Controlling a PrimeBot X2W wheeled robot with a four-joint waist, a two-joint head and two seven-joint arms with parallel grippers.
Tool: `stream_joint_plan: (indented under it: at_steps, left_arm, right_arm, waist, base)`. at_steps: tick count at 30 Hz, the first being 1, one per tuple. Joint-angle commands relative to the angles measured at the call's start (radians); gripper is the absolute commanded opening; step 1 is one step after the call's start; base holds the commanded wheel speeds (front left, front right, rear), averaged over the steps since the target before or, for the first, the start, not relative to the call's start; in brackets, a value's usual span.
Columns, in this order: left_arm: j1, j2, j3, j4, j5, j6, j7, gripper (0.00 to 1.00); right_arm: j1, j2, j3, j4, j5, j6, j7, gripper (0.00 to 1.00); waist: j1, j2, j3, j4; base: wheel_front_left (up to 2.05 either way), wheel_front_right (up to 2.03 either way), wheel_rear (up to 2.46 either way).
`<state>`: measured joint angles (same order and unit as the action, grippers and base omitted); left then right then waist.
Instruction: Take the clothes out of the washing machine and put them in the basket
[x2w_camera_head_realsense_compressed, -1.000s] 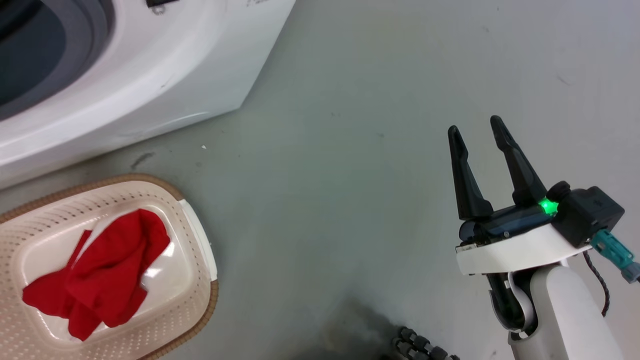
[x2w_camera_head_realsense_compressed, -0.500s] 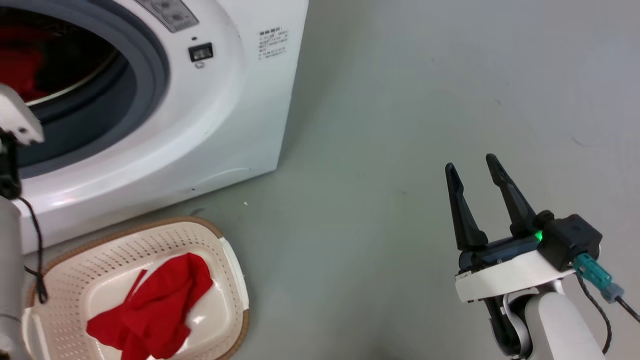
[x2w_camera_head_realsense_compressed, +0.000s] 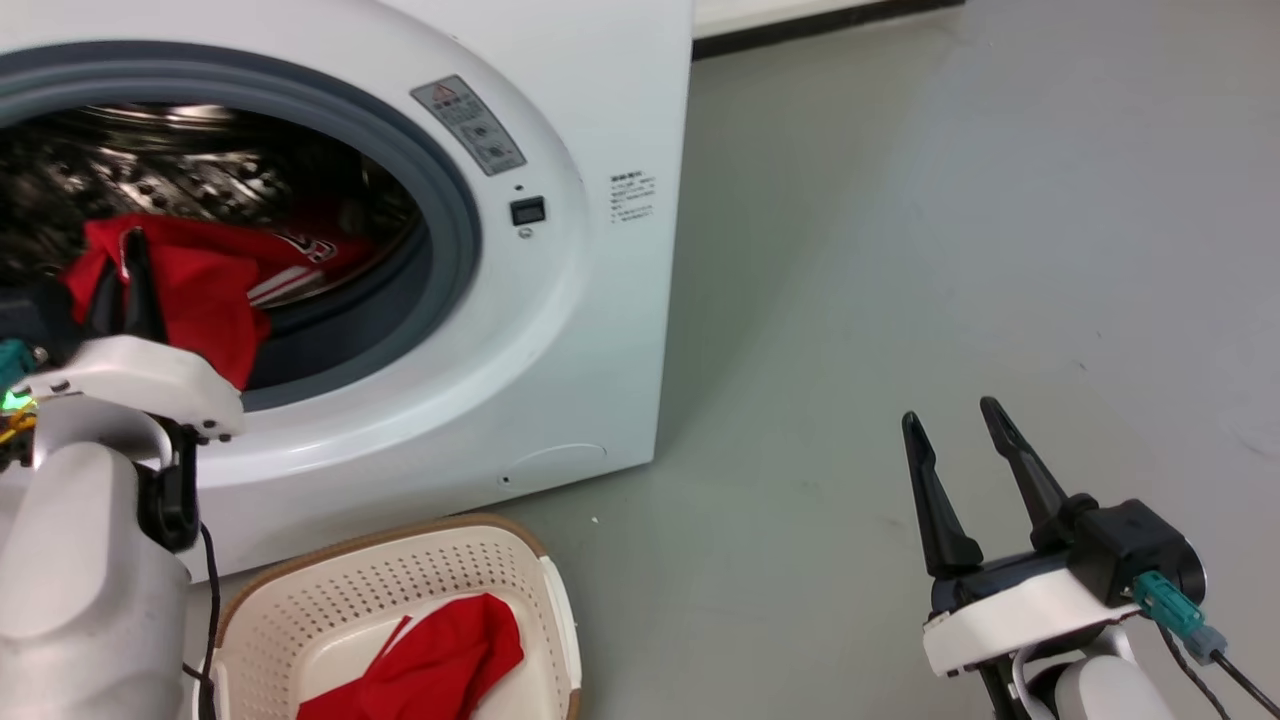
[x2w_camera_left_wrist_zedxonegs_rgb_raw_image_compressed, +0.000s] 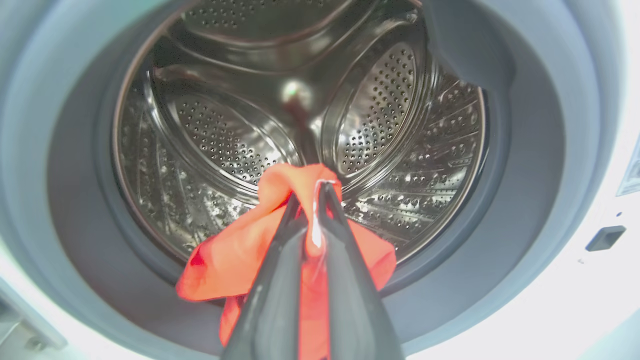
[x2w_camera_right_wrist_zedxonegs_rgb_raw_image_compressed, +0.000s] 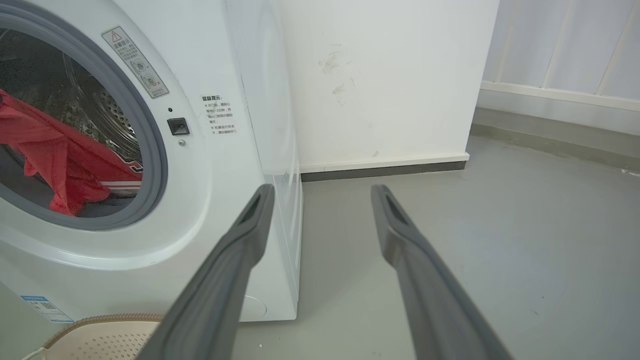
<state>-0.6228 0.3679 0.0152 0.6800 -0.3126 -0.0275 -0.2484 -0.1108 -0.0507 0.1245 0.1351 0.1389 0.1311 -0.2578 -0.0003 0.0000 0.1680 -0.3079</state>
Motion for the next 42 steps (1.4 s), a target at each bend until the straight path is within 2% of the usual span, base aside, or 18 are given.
stream_joint_plan:
  at_steps: [1,5,12,20,25,30,33,42]
  left_arm:
    - [0.031,-0.008,0.001,-0.031,-0.005,-0.001,-0.005,0.00]
    - [0.102,-0.023,-0.010,-0.158,-0.005,0.011,0.001,0.00]
    - [0.229,-0.048,-0.030,-0.414,-0.012,0.038,0.073,0.00]
    - [0.321,-0.046,-0.051,-0.713,0.009,0.081,0.147,0.00]
    - [0.363,-0.050,-0.059,-0.838,0.009,0.100,0.184,0.00]
    - [0.416,-0.060,-0.071,-0.886,0.002,0.115,0.212,0.00]
    - [0.452,-0.075,-0.082,-0.867,-0.010,0.114,0.217,0.00]
    - [0.566,-0.152,-0.117,-0.679,-0.065,0.117,0.180,0.00]
  right_arm:
    - [0.019,0.001,-0.004,-0.003,-0.006,-0.001,0.003,1.00]
    - [0.046,0.001,-0.015,-0.016,-0.015,-0.001,0.018,1.00]
    - [0.086,0.001,-0.031,-0.040,-0.023,-0.001,0.043,1.00]
    - [0.113,0.001,-0.032,-0.070,-0.030,-0.001,0.065,1.00]
    - [0.114,0.001,-0.028,-0.083,-0.031,-0.001,0.073,1.00]
    - [0.097,0.001,-0.026,-0.093,-0.030,-0.001,0.074,1.00]
    - [0.086,0.001,-0.021,-0.096,-0.029,-0.001,0.073,1.00]
    - [0.041,0.001,-0.010,-0.083,-0.021,-0.001,0.056,1.00]
  waist:
    - [0.0003,0.0000,-0.040,0.034]
    - [0.0003,0.0000,-0.076,0.060]
    - [0.0003,0.0000,-0.126,0.103]
    - [0.0003,0.0000,-0.139,0.146]
    - [0.0003,0.0000,-0.132,0.168]
    - [0.0003,0.0000,-0.106,0.178]
    - [0.0003,0.0000,-0.081,0.176]
    - [0.0003,0.0000,-0.007,0.152]
  base:
    - [0.00,0.00,0.00]
    - [0.00,0.00,0.00]
    - [0.00,0.00,0.00]
    - [0.00,0.00,0.00]
    - [0.00,0.00,0.00]
    - [0.00,0.00,0.00]
    - [0.00,0.00,0.00]
    - [0.00,0.00,0.00]
